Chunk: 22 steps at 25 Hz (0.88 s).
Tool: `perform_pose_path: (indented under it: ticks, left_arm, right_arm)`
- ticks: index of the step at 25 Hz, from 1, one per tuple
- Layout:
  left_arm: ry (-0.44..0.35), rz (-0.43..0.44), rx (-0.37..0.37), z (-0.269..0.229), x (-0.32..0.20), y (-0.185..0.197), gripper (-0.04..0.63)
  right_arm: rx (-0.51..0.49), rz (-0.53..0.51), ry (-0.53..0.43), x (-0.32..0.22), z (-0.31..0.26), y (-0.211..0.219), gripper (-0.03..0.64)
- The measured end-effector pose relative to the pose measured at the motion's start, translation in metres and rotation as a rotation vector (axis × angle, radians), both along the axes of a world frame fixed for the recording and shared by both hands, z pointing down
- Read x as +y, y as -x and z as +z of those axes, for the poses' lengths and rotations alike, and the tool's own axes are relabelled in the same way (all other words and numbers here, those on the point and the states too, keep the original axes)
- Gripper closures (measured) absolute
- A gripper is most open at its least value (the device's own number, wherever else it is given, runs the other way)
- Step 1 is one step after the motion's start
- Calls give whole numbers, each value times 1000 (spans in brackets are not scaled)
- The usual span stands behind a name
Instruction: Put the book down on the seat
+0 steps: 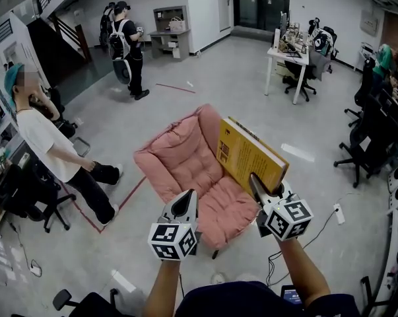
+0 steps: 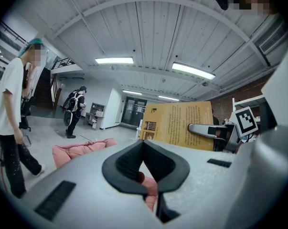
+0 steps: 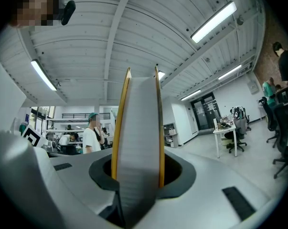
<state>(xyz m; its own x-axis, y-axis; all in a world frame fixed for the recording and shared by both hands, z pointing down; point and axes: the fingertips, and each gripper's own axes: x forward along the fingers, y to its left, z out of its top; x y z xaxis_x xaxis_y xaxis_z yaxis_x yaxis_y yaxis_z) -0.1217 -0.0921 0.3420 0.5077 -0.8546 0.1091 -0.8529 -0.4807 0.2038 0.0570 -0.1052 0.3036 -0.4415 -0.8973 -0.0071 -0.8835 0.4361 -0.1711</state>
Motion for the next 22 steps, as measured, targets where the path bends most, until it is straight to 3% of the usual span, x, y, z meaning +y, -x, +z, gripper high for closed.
perform_pose_path:
  ticks: [22]
  left_arm:
    - [36,14,30,12,-14,14,595]
  right_arm:
    - [-5,8,13,-15,4,17,466]
